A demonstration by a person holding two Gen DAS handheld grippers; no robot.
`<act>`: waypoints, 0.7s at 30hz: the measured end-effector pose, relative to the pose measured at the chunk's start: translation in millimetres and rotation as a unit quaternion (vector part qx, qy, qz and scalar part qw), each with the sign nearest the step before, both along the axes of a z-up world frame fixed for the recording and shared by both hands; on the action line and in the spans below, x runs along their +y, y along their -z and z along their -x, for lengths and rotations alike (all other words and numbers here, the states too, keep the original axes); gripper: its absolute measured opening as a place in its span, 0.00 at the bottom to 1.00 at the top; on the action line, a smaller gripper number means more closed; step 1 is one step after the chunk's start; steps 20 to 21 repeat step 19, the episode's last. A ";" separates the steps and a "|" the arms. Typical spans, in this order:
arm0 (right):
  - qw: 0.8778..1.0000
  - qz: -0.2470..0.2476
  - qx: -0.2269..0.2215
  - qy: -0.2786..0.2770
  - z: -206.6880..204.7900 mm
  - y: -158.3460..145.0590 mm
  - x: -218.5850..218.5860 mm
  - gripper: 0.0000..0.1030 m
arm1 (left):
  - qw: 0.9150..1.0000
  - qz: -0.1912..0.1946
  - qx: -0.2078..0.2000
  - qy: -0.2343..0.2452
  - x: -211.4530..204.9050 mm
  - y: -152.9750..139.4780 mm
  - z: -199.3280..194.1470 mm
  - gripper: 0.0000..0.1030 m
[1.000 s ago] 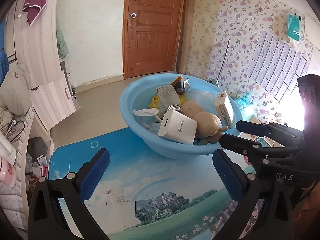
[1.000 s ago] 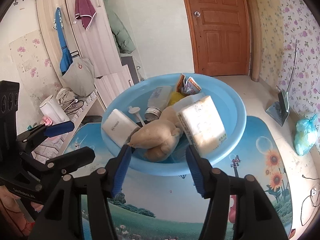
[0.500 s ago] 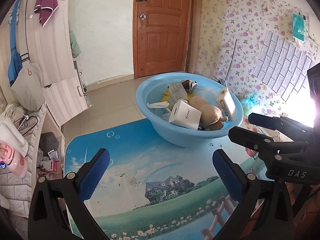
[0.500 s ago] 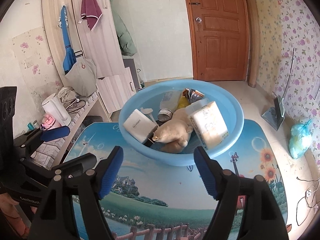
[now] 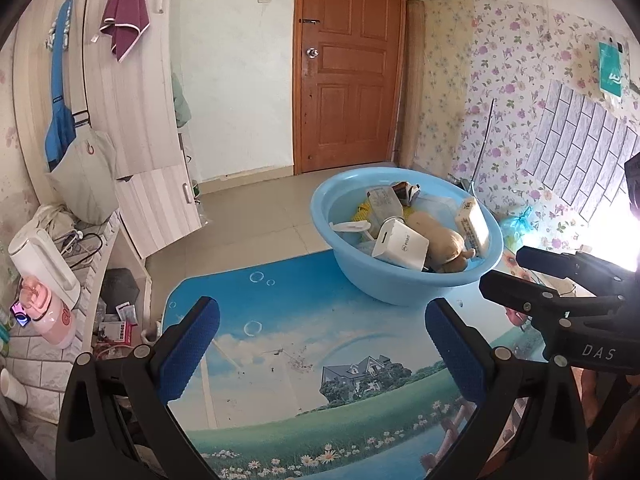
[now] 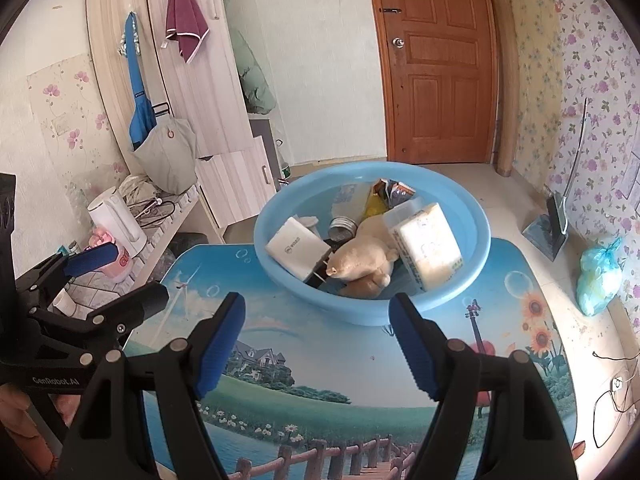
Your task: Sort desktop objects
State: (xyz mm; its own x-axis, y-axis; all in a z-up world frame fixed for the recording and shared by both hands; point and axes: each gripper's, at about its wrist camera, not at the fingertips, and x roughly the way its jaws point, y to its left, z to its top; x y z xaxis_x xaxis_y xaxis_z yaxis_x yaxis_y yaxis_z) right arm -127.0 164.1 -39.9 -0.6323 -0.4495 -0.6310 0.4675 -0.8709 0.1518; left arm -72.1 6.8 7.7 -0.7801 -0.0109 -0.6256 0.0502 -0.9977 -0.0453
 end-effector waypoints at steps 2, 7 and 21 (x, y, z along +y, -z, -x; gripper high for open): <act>1.000 0.000 -0.001 0.002 0.1 0.5 0.2 0.73 | 1.000 -0.013 -0.010 0.001 -1.3 3.3 1.5 1.00; 1.000 0.003 0.000 0.002 -0.6 -0.1 -0.1 0.73 | 0.999 -0.031 -0.020 -0.010 -5.6 7.0 1.8 1.00; 1.000 -0.001 -0.004 -0.005 -1.3 2.5 -2.8 0.73 | 1.000 -0.016 -0.007 -0.017 0.8 4.2 -2.8 1.00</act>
